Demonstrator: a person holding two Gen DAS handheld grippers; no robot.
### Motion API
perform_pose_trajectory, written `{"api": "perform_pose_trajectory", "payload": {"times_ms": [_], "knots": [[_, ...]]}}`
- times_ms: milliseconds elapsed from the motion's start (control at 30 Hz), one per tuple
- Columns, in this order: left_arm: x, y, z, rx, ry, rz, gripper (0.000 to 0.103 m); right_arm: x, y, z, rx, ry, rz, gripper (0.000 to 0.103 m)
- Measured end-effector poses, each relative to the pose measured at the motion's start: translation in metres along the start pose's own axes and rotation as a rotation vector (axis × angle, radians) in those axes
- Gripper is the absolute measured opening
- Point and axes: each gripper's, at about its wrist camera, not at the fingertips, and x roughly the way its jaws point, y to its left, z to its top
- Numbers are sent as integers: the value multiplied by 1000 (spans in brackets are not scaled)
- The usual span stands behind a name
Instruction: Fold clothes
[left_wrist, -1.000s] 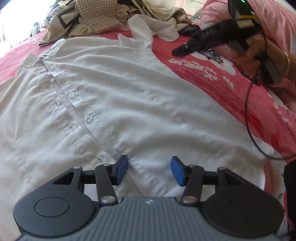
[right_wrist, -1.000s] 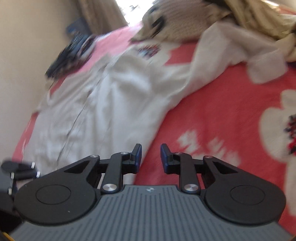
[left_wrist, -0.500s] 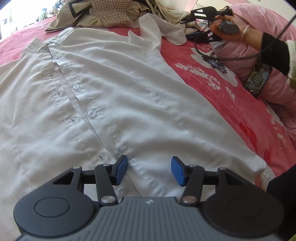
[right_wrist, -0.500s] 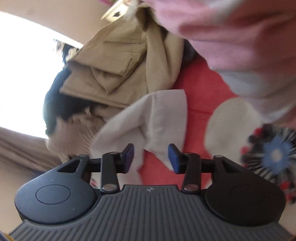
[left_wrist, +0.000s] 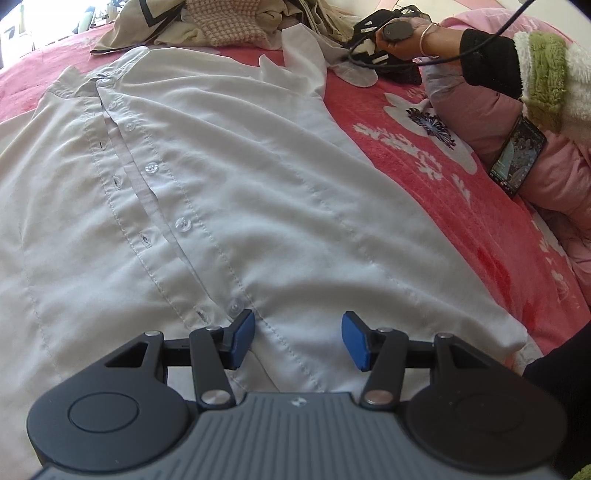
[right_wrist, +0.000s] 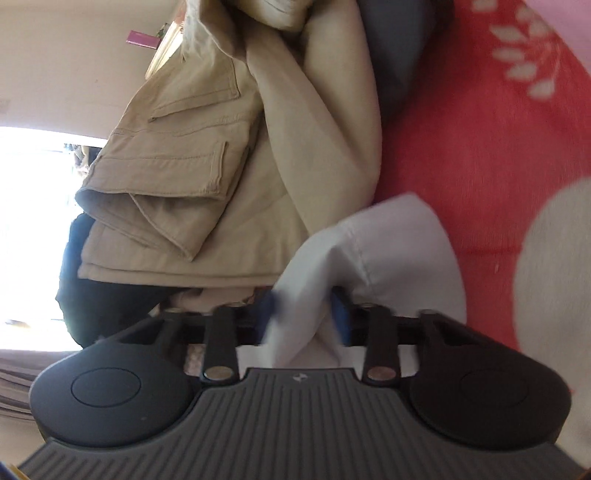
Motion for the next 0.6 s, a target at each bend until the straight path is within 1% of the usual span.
{"api": "perform_pose_trajectory", "payload": {"times_ms": [33,100,200,433,533,600], "knots": [[0,0,0,1,-1,0,54,-2,4,1,-34,-22,-14,6],[0,0,-1,2,-3,-1,54,-13,17,0,-122,-84,-31,2],[-1,0,-1,4,-5,-1,54,-47,47,-8,-315,-226,-23,1],[-2,0,-4,-1,-21,2,54,-142,113,-37,-733,-544,82,1],[-3,1,-4,-7,-25,-2,54,-176,130,-55,-899,-614,137,1],[-3,2,-5,-14,-27,-7,54,-188,142,-71,-1007,-622,166,1]]}}
